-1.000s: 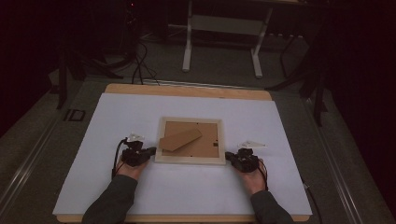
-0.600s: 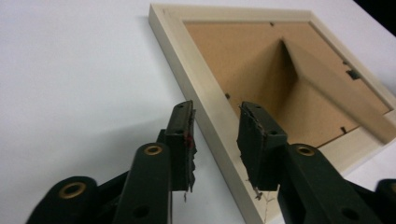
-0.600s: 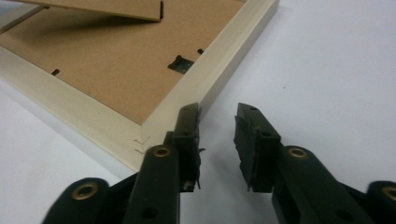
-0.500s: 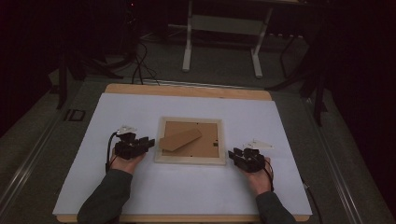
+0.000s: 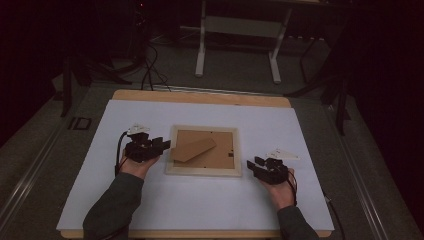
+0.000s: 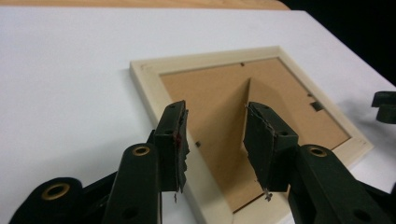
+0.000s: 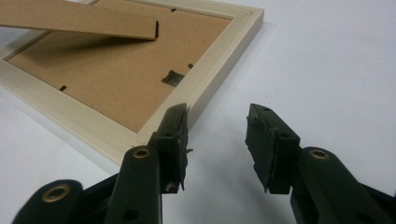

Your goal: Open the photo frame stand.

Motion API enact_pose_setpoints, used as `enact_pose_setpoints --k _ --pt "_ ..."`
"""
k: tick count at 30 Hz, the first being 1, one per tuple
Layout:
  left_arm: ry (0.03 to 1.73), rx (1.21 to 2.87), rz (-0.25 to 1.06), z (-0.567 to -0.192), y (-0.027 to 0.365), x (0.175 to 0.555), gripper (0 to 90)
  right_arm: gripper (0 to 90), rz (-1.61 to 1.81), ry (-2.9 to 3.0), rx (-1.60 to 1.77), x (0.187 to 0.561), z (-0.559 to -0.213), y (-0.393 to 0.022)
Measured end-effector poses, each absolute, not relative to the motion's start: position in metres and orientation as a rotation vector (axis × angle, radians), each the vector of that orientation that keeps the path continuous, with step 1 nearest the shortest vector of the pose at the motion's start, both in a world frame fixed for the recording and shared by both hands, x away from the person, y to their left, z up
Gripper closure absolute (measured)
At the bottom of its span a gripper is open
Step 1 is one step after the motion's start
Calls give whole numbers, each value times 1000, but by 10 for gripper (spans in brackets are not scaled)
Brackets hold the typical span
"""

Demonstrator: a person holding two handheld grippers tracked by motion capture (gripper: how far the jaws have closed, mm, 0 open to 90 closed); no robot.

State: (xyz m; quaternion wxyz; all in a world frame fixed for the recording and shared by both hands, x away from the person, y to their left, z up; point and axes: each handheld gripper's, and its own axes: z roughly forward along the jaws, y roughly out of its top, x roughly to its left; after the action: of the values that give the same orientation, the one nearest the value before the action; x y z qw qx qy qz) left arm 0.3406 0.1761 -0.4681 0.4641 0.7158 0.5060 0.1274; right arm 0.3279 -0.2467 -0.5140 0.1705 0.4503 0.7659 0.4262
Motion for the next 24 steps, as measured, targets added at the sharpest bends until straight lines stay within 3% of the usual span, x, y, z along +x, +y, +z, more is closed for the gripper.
enact_pose_setpoints --k 24 --pt "1155 1850 196 -460 140 362 495 531 1235 2192 1284 326 -513 -246"
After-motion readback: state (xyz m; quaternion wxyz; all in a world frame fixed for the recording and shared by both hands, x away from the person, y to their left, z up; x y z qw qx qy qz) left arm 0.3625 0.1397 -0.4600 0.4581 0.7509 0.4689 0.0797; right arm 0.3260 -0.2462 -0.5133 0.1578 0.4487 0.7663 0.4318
